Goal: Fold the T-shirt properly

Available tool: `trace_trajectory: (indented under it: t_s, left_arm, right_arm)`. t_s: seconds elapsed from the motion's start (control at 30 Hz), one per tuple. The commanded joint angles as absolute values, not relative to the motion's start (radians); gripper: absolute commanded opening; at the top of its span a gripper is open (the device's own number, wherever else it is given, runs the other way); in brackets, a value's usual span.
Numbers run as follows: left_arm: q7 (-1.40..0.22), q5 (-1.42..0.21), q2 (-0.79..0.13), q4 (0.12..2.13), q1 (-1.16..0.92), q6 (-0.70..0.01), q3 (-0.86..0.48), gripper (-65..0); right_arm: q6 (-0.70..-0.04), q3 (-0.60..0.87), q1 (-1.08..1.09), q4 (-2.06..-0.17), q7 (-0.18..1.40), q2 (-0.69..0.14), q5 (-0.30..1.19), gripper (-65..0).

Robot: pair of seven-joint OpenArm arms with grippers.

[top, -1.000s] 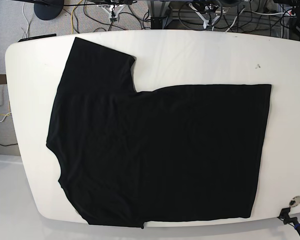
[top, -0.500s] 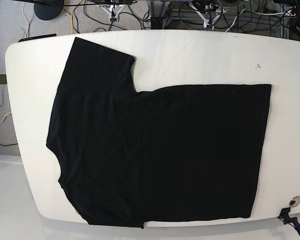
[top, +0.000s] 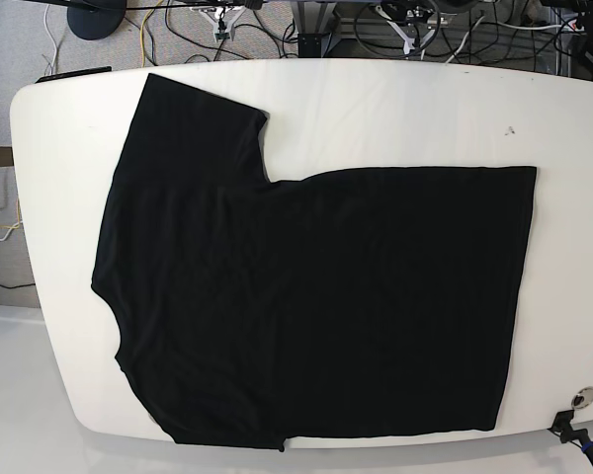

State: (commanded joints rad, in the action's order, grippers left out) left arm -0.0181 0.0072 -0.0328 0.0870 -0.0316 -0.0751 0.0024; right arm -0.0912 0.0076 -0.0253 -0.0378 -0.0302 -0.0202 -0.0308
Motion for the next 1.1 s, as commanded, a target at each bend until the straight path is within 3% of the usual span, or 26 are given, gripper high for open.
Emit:
trace_trajectory:
  t_s: [0.67,0.97,1.0,1.1]
  left_arm:
    - [-0.019,0.016,-0.037,0.087,-0.044,-0.074,0.002,-59.8]
    - [0.006,0.019,-0.057,0.223,-0.154,-0.078,0.006,-59.3]
    - [-0.026,0.002,-0.035,0.141,-0.104,-0.073,0.001,-59.3]
    - [-0.035,0.006,-0.035,0.146,-0.119,-0.076,0.001,-58.6]
  right_arm:
    - [-0.089,0.005,-0.04,-0.043,-0.045,-0.025,-0.033,-63.8]
    - [-0.09,0.004,-0.145,-0.092,-0.187,-0.046,-0.02,-63.9]
    - [-0.096,0.009,-0.055,-0.051,-0.063,-0.029,-0.033,-64.8]
    - [-0.1,0.007,-0.063,-0.056,-0.061,-0.031,-0.032,-65.0]
